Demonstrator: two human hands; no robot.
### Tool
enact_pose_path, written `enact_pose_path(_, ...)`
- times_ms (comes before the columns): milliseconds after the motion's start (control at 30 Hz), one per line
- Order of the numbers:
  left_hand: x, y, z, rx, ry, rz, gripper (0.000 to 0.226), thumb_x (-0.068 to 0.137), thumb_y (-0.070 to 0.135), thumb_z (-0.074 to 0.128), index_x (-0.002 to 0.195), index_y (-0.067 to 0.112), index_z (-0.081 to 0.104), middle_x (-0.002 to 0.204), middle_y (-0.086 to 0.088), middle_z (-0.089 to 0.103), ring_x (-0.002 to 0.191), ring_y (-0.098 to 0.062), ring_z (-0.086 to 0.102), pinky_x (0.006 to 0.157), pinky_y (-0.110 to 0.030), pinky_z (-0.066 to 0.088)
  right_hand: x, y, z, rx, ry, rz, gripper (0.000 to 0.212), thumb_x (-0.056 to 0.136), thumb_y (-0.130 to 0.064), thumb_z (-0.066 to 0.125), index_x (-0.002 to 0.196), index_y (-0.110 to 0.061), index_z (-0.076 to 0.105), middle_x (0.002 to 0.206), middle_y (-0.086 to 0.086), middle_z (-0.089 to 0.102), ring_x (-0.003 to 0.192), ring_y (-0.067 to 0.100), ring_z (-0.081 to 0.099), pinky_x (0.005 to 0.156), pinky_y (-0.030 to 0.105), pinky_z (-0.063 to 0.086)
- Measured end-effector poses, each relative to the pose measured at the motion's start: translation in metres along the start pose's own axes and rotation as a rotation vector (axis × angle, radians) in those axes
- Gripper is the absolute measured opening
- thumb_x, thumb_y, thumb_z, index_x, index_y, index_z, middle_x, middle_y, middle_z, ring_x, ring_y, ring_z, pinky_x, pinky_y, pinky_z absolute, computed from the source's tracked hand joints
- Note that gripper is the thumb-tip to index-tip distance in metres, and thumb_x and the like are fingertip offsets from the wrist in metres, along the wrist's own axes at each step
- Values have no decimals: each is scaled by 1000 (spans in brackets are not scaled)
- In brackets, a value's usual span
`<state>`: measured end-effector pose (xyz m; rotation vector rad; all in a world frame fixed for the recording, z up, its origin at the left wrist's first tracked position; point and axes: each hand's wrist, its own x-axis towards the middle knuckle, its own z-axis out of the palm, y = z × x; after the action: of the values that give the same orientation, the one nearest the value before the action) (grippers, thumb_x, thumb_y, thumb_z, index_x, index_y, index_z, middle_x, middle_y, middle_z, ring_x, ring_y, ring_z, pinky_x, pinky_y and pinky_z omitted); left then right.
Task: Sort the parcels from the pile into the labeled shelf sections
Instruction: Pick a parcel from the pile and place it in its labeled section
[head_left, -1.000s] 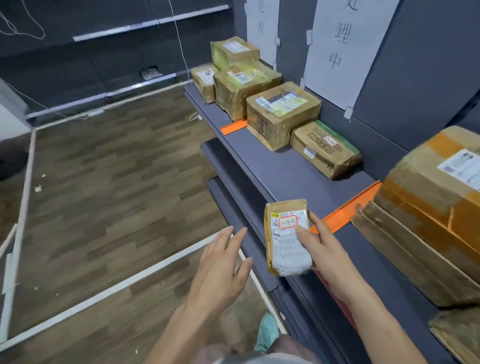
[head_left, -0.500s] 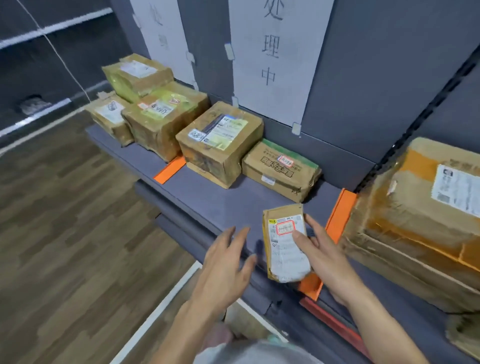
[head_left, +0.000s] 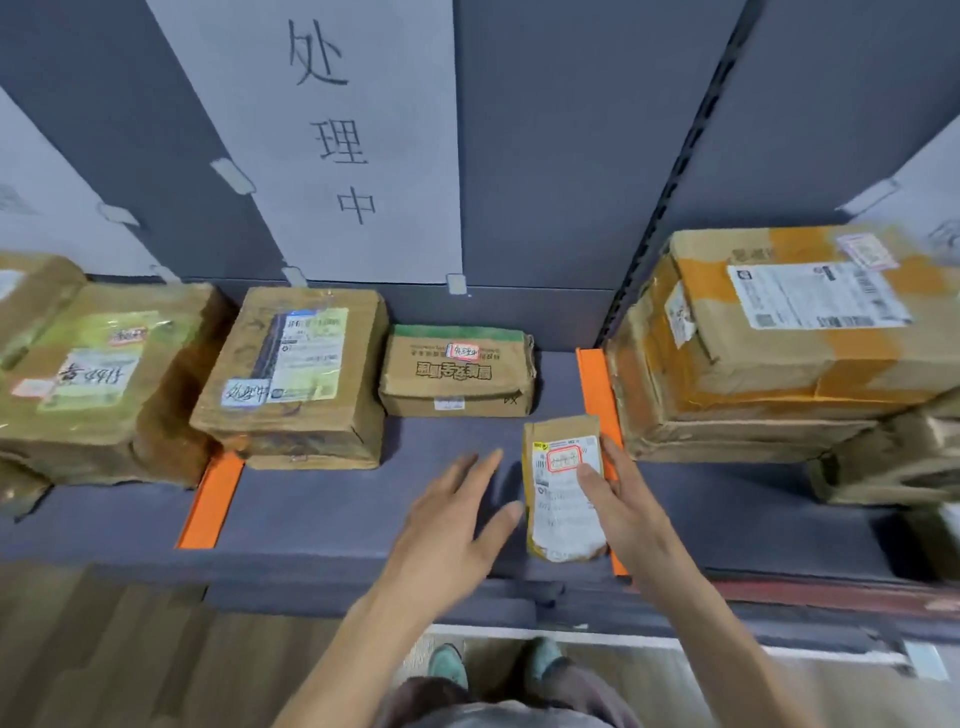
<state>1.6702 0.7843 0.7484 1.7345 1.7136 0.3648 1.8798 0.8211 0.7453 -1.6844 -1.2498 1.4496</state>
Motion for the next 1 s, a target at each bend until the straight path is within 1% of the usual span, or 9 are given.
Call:
enact_pose_path(133, 8, 7, 14, -21, -32, 52, 83, 93, 73, 51, 161, 42, 15, 162, 16, 28, 148, -8, 26, 116, -28, 28, 1, 0, 0, -90, 64, 13, 52, 104, -41, 47, 154, -41, 33, 143, -14, 56, 129, 13, 54, 114, 42, 39)
enact_pose_path(233, 8, 11, 24, -38, -39, 99, 89, 88, 68, 63, 159, 47, 12, 157, 22, 33, 141, -3, 30, 112, -23, 28, -5, 4, -1, -178, 73, 3, 48, 103, -37, 48, 147, -50, 35, 131, -27, 58, 120, 5, 56, 96, 21, 43)
enact_pose_path(267, 8, 12, 27, -51, -48, 110, 93, 87, 65, 67, 158, 50, 10, 156, 24, 34, 140, -2, 31, 114, -25, 29, -8, 5, -2, -203, 71, -10, 48, 102, -34, 49, 145, -51, 36, 129, -28, 59, 120, 5, 56, 94, 20, 44)
enact_pose_path(333, 8, 14, 31, -61, -65, 126, 100, 85, 59, 72, 158, 54, 3, 155, 26, 35, 139, -1, 33, 114, -28, 33, -12, 7, -2, -255, 72, -55, 59, 100, -27, 52, 150, -47, 30, 135, -24, 56, 125, 8, 54, 97, 28, 45)
enact_pose_path(467, 16, 18, 39, -55, -66, 123, 108, 87, 52, 75, 160, 49, -4, 157, 21, 39, 141, -5, 37, 115, -33, 35, -14, 10, -3, -307, 65, -99, 79, 99, -18, 55, 158, -44, 11, 148, -16, 48, 133, 11, 49, 104, 32, 43)
enact_pose_path(567, 23, 19, 40, -56, -41, 129, 107, 88, 52, 74, 159, 51, -5, 155, 18, 44, 138, -8, 42, 111, -33, 40, -11, 8, -6, -350, 62, -145, 84, 97, -17, 56, 159, -43, 7, 154, -13, 42, 139, 15, 43, 111, 41, 42)
enact_pose_path(633, 30, 18, 37, -45, -26, 144, 105, 88, 52, 73, 159, 53, -4, 154, 17, 47, 137, -10, 46, 108, -32, 43, -10, 7, -9, -428, 85, -201, 86, 96, -20, 57, 160, -43, 5, 156, -14, 37, 140, 14, 37, 111, 40, 40)
enact_pose_path(867, 55, 19, 29, 5, 17, 152, 100, 88, 54, 73, 158, 55, 1, 151, 16, 53, 131, -14, 53, 96, -33, 48, -3, 18, -14, -660, 31, -300, 72, 96, -21, 64, 156, -39, 28, 160, -6, 28, 140, 18, 37, 109, 34, 42)
enact_pose_path(1000, 60, 20, 25, 21, -10, 144, 101, 89, 54, 73, 156, 59, -2, 146, 12, 58, 129, -17, 55, 93, -34, 49, 5, 19, -12, -735, 46, -315, 75, 94, -17, 67, 157, -36, 29, 157, -1, 31, 135, 21, 43, 110, 37, 43)
